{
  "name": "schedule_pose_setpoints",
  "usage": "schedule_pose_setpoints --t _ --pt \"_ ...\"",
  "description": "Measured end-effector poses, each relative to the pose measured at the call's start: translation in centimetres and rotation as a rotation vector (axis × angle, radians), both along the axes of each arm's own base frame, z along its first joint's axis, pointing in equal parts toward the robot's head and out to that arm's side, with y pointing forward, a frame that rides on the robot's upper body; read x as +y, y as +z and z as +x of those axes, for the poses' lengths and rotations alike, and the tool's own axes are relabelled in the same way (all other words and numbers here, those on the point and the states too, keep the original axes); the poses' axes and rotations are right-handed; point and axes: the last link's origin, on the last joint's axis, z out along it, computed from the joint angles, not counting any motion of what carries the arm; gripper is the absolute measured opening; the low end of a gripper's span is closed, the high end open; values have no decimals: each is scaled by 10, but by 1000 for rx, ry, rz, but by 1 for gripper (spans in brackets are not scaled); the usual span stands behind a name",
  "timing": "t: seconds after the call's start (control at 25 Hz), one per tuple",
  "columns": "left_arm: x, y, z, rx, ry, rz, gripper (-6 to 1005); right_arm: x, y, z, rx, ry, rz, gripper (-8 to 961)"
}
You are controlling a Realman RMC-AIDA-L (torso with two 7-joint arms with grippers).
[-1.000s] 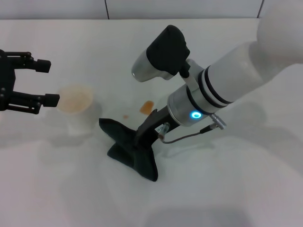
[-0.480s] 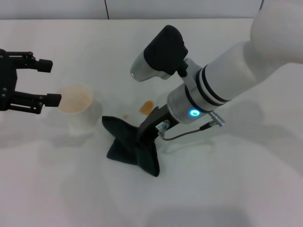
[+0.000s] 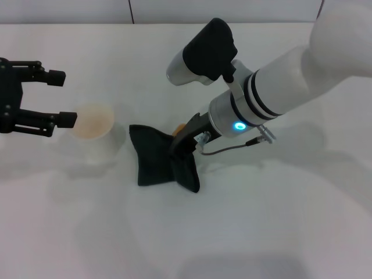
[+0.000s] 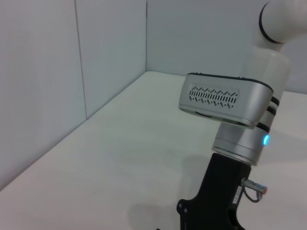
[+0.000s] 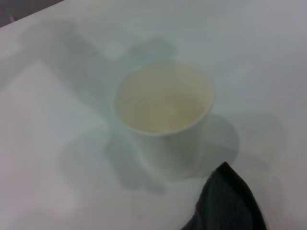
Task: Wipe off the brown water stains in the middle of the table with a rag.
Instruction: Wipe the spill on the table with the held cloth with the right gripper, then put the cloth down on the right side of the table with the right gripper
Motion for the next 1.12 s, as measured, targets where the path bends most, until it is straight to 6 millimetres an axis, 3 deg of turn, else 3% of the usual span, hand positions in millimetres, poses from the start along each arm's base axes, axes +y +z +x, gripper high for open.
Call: schedule_pose_setpoints --t 0.32,0.64,1.12 --pt "2 -1 0 0 2 9 861 15 6 3 -7 -6 59 72" --pt "2 -1 0 2 2 12 861 32 23 21 -1 -73 136 72" --pt "4 0 -1 7 5 21 861 36 40 46 32 -163 193 72"
